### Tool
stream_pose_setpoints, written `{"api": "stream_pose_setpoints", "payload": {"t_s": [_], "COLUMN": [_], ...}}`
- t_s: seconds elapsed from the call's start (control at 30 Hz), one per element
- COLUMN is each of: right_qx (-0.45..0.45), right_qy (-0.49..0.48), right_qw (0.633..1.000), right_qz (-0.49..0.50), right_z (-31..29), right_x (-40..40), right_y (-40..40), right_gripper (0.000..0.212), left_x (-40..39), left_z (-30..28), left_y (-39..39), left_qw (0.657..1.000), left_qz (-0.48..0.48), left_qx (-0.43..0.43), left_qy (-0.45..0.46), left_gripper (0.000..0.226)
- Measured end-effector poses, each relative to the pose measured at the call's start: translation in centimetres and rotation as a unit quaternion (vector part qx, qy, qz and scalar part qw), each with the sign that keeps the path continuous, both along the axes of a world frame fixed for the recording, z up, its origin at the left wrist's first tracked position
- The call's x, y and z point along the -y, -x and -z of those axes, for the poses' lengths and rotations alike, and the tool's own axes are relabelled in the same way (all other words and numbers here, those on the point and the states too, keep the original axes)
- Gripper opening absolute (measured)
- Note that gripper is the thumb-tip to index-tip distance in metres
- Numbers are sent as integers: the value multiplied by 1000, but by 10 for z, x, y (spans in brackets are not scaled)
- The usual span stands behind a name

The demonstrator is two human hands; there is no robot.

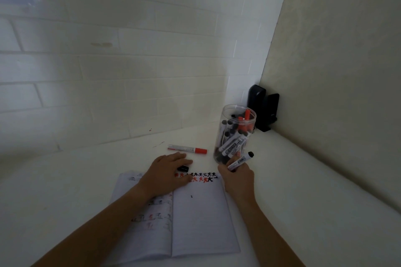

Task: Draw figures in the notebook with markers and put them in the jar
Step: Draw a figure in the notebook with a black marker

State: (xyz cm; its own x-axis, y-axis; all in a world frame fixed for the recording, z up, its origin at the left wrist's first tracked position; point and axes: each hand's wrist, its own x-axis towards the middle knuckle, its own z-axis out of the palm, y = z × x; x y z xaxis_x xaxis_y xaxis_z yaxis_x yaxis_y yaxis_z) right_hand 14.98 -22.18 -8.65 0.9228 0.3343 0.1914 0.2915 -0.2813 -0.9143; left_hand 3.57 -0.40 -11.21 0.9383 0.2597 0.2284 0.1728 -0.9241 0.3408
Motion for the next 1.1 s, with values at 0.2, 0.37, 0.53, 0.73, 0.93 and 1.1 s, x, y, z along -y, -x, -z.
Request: {"api": "stream_pose_setpoints", "payload": {"t_s": [0.2,0.37,0.53,0.73,0.93,1.1], "right_qx": [5,6,17,11,14,12], "right_qy": [-4,1,-1,-3,-7,-4], "right_qw": [1000,1000,1000,1000,1000,1000], "right_qz": [-14,-20,-23,-27,-8,0], "right_z": [0,-2,-2,0,-3,-2], "right_x": [0,0,1,0,1,1], "right_y": [0,2,3,1,3,2], "right_gripper": [29,31,30,29,35,35], "left_x": [-1,-1,-1,0,2,2], "left_z": [1,1,1,-1,-3,-4], "left_y": [0,0,0,1,3,3], "left_qw": [1000,1000,1000,1000,1000,1000], "left_qz": [1,4,5,5,7,8], "left_qx": [1,4,5,5,14,11], "left_qy": [-2,-6,-5,-8,-1,2], "left_gripper": [77,77,77,79,79,78]}}
